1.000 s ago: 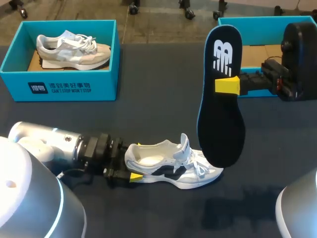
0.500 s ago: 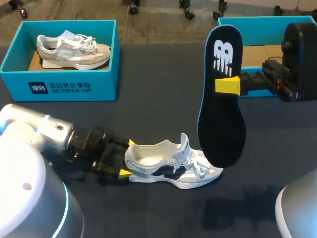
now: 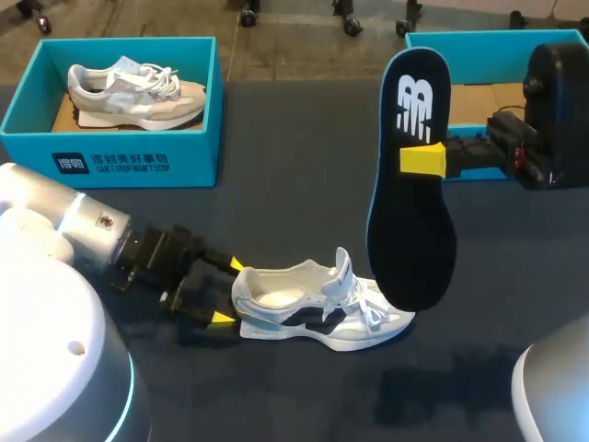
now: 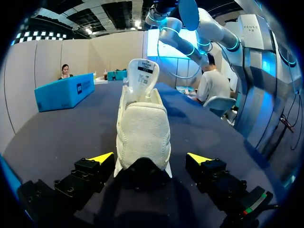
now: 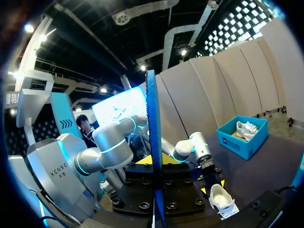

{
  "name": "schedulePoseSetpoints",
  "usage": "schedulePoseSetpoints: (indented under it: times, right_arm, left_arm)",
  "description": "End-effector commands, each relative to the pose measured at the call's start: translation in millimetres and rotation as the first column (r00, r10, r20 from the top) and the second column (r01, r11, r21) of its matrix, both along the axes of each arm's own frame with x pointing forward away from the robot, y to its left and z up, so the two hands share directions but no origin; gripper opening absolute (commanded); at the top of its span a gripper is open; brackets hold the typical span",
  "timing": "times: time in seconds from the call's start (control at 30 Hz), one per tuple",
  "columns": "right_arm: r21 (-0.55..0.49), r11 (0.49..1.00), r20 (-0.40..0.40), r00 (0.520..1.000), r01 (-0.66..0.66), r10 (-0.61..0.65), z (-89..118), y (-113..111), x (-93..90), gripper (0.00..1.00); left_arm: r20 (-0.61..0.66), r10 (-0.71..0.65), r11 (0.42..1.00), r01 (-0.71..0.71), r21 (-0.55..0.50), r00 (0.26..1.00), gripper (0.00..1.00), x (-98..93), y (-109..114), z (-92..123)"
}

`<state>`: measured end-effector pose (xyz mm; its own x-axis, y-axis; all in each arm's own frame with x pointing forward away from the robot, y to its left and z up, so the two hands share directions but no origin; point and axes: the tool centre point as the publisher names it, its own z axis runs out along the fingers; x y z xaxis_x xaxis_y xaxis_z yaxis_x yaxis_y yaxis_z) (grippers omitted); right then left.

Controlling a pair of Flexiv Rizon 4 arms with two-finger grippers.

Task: Take the shoe out of the shoebox, open the shoe tongue, remove and reinsert the insole, then place the shoe into the shoebox

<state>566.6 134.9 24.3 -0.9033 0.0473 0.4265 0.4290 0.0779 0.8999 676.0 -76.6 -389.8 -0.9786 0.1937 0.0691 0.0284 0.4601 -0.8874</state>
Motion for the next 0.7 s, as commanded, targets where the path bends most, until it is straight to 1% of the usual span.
schedulePoseSetpoints:
  times: [0.03,0.07,0.1,0.13,0.17,0.2,0.23,0.7]
  right_arm:
    - [-0.007,1.000,0.002,1.000,0.027,-0.027,4.3,10.3,-6.3,0.00]
    - [-0.007,1.000,0.002,1.000,0.027,-0.027,4.3,10.3,-6.3,0.00]
    - [-0.007,1.000,0.002,1.000,0.027,-0.027,4.3,10.3,-6.3,0.00]
    - [-0.007,1.000,0.002,1.000,0.027,-0.027,4.3,10.3,-6.3,0.00]
    - [-0.007,1.000,0.002,1.000,0.027,-0.027,4.3,10.3,-6.3,0.00]
    - [-0.007,1.000,0.002,1.000,0.027,-0.027,4.3,10.3,-6.3,0.00]
    - [-0.007,1.000,0.002,1.000,0.027,-0.027,4.3,10.3,-6.3,0.00]
    - [-0.007,1.000,0.002,1.000,0.027,-0.027,4.3,10.3,-6.3,0.00]
  left_arm:
    - [0.046,-0.028,0.995,0.024,0.093,0.999,1.00,1.5,-1.8,5.3]
    - [0.055,-0.077,0.990,0.070,0.121,0.995,1.00,1.9,-0.9,8.8]
    - [0.091,-0.100,0.976,0.080,0.204,0.991,1.00,2.1,-1.2,11.5]
    - [0.088,-0.132,0.956,0.103,0.275,0.987,1.00,2.1,-2.0,13.6]
    - [0.073,-0.180,0.916,0.140,0.376,0.981,1.00,3.4,-3.3,16.9]
    - [0.048,-0.183,0.858,0.135,0.496,0.982,1.00,5.1,-5.3,18.2]
    - [0.115,-0.157,0.757,0.044,0.651,0.981,1.00,7.5,-8.5,17.4]
    - [0.115,-0.157,0.757,0.044,0.651,0.981,1.00,7.5,-8.5,17.4]
